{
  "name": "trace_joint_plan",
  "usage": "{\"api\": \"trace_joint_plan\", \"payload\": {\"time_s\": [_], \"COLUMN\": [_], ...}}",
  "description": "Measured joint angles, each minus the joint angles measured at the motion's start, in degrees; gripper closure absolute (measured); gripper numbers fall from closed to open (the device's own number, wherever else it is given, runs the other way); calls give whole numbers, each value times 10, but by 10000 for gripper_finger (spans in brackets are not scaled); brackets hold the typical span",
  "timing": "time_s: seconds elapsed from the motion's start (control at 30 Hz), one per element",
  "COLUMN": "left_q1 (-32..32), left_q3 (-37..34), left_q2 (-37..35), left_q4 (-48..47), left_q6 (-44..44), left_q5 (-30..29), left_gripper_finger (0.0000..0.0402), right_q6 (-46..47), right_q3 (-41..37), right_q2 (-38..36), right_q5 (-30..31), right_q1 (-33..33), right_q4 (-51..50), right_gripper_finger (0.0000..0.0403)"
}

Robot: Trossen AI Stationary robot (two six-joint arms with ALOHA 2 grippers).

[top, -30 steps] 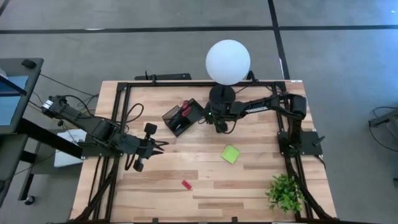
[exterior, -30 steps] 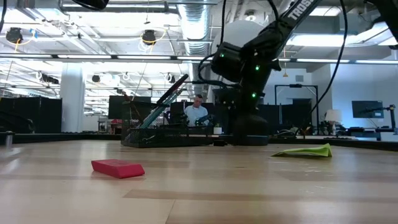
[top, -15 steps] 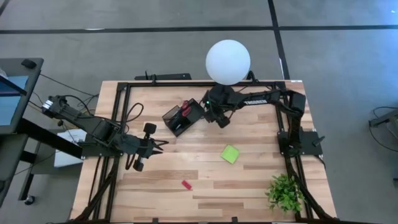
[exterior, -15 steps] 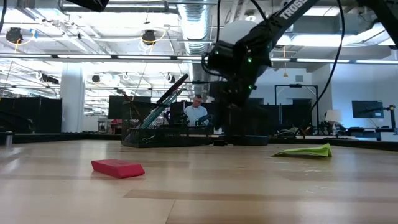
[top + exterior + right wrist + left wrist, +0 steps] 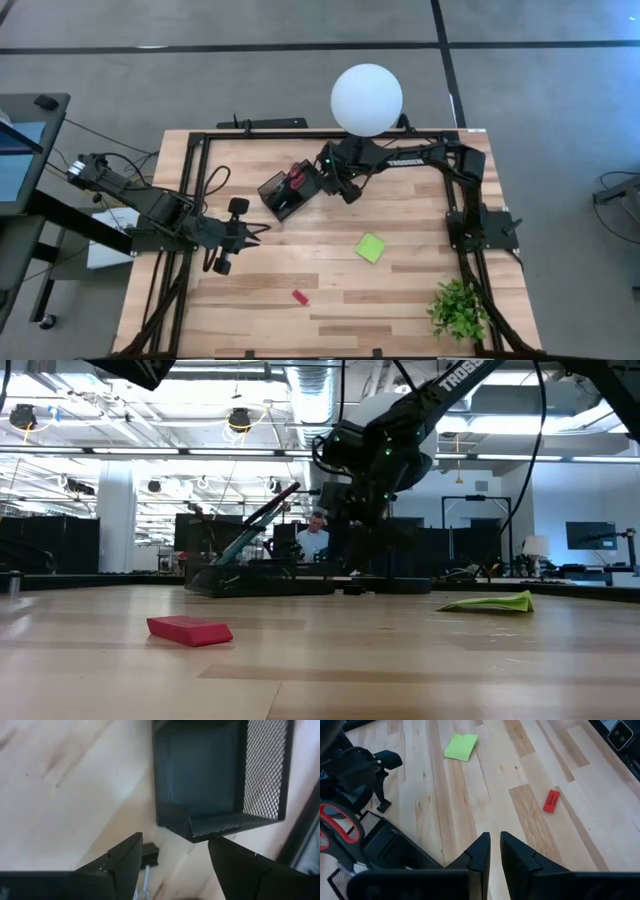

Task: Pick and place office supplies into organizer
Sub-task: Put the black binder clip into the black desk organizer

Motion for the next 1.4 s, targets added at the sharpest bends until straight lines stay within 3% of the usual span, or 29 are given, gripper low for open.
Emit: {"api": "trace_joint_plan", "payload": {"time_s": [0.13,0.3,0.53,0.93,1.17,1.4], "left_q1": [0,0,0,0,0,0], "left_q3": [0,0,0,0,0,0], "left_q2": [0,0,0,0,0,0], "left_q4": [-2,-5,-15,-34,-45,-46], "left_q6": [-2,-5,-18,-89,-94,-97], "left_q5": [0,0,0,0,0,0], "left_gripper_finger": [363,363,363,363,363,363], "right_q6": [-11,11,13,69,61,7], "right_q3": [-1,39,82,83,84,84], "right_q2": [1,-2,0,0,15,63], "right_q5": [47,44,40,72,-3,72], "right_q1": [3,0,16,4,-15,-1], "right_q4": [4,-73,-67,-160,-168,-150], "right_gripper_finger": [184,184,184,184,184,184]}}
